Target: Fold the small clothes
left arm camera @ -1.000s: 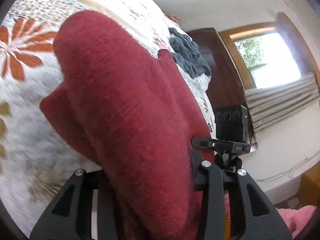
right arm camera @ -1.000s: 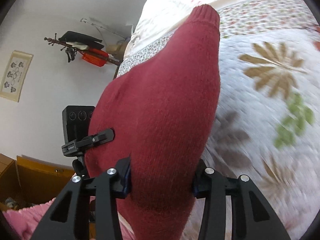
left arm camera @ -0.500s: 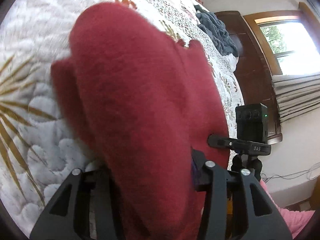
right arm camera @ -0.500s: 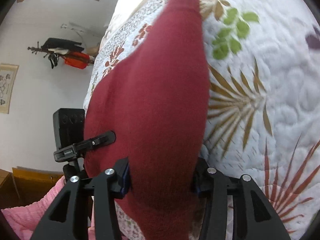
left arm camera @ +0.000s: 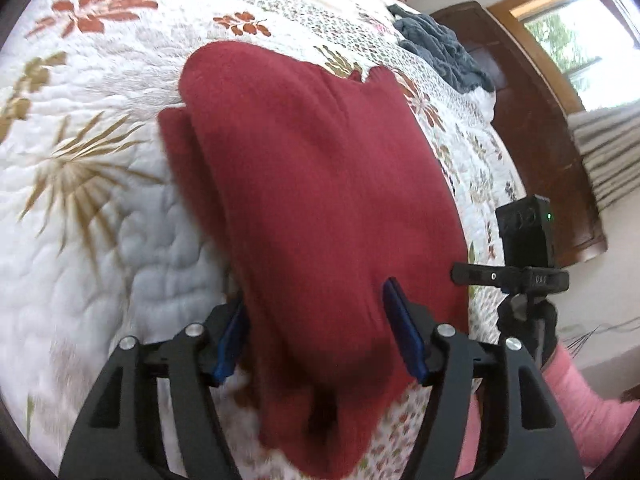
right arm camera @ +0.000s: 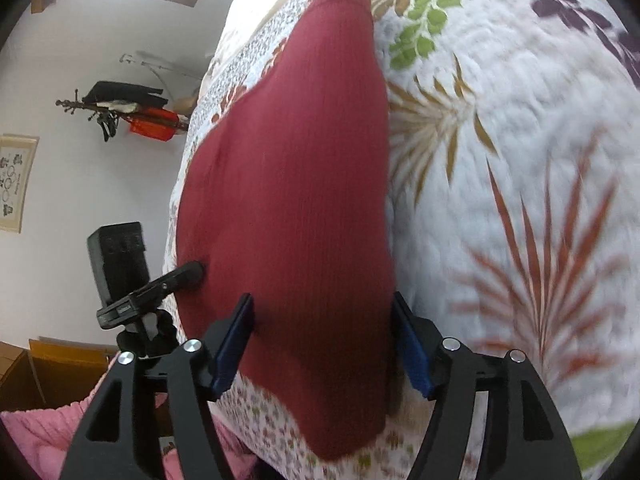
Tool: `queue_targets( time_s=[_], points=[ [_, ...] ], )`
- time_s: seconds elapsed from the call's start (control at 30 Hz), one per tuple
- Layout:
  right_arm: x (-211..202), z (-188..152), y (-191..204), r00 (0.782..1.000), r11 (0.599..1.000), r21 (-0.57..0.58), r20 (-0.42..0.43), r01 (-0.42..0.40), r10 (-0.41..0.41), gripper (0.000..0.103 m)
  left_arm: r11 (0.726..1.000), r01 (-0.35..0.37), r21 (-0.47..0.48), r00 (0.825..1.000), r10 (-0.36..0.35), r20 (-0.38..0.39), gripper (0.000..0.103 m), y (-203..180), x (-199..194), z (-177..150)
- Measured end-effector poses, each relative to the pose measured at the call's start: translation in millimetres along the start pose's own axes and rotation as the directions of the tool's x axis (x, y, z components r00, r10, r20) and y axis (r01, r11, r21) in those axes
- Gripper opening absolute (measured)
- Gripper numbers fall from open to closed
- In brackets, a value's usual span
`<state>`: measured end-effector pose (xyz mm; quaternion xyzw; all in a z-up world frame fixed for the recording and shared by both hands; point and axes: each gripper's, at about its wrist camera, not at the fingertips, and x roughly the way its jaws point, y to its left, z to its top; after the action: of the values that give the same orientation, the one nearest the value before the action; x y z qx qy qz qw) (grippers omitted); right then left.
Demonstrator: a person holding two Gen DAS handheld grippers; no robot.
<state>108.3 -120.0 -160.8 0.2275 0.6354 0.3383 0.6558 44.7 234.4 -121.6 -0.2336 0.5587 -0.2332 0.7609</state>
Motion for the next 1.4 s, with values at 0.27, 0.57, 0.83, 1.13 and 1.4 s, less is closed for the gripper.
queue_targets(
  time_s=[0.27,0.57,0.83,1.13,1.4],
  points=[
    [-5,-34,-6,1.0,1.0,0.026,-0.012,0.011,-0.011,0.032,0.995,-0.096,-0.005,0.995,0.096,-0.03,0.063,1,0,-30],
    [7,-37,-11,0.998,0.997,0.045,-0.001,0.062,-0.062,0.032,0.994,-0.104,-0.045,0.994,0.103,-0.022,0.064,16,-2,-41],
    [-4,-47,-1,0.992,0.992,0.028,0.027,0.122,-0.122,0.043,0.988,-0.143,-0.053,0.99,0.142,-0.023,0.064,8,-4,-43],
    [-24,-69,28,0.951,0.952,-0.043,0.082,0.304,-0.3,0.066,0.973,-0.223,-0.065,0.975,0.222,-0.027,0.065,-8,-20,-60],
    [-35,-93,47,0.889,0.894,-0.034,0.127,0.447,-0.44,0.08,0.957,-0.287,-0.052,0.958,0.287,-0.009,0.071,-31,-40,-78]
  ],
)
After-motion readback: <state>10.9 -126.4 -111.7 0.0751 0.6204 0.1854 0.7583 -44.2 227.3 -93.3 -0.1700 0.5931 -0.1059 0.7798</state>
